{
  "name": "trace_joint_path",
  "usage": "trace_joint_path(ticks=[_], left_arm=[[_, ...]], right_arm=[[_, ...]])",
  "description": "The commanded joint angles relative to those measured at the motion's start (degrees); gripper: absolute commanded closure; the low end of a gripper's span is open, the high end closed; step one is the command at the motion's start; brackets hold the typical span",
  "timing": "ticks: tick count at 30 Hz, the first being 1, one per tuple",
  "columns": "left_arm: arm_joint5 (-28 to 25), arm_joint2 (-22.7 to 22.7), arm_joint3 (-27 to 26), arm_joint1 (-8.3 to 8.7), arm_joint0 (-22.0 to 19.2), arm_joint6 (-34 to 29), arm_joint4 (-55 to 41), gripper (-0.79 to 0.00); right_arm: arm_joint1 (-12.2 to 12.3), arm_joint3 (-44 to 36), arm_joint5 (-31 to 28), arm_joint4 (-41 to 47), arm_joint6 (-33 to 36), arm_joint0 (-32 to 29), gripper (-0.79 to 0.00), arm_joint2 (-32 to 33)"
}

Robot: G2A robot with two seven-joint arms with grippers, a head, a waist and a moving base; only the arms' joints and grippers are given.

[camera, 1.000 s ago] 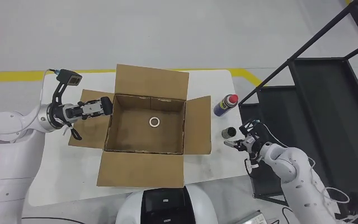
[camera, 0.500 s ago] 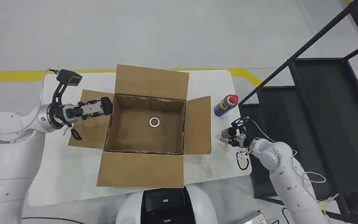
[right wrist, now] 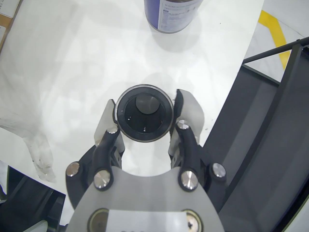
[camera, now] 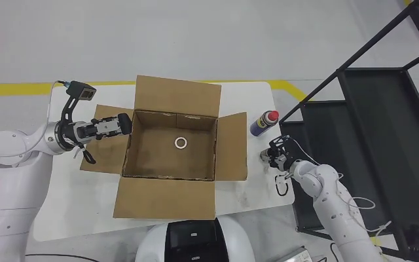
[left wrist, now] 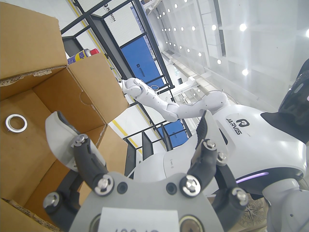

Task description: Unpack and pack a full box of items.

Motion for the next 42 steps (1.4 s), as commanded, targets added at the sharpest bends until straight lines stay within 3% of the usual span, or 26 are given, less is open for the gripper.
trace_joint_path(ticks=[1, 9, 17, 24, 32, 42], left_arm=[[0.0, 0.0, 0.0, 0.0, 0.0, 0.0, 0.0, -0.785], [0.0, 0.0, 0.0, 0.0, 0.0, 0.0, 0.0, -0.785], [0.0, 0.0, 0.0, 0.0, 0.0, 0.0, 0.0, -0.785], [0.0, 0.0, 0.0, 0.0, 0.0, 0.0, 0.0, -0.785], [0.0, 0.0, 0.0, 0.0, 0.0, 0.0, 0.0, -0.785], [0.0, 0.0, 0.0, 0.0, 0.0, 0.0, 0.0, -0.785]], right_arm=[[-0.02, -0.17, 0.07, 0.22, -0.05, 0.07, 0.0, -0.19], [0.7, -6.24, -4.67, 4.86, 0.0, -4.06, 0.0, 3.42], [2.08, -25.36, -7.9, 10.02, 1.72, -15.82, 0.0, 14.84], [2.19, -41.56, -4.22, 5.79, 1.73, -17.87, 0.0, 16.41], [1.96, -45.26, -3.9, 3.46, 4.39, -8.65, 0.0, 5.25], [-0.82, -32.3, -2.78, 6.8, 13.06, 13.46, 0.0, -20.19]])
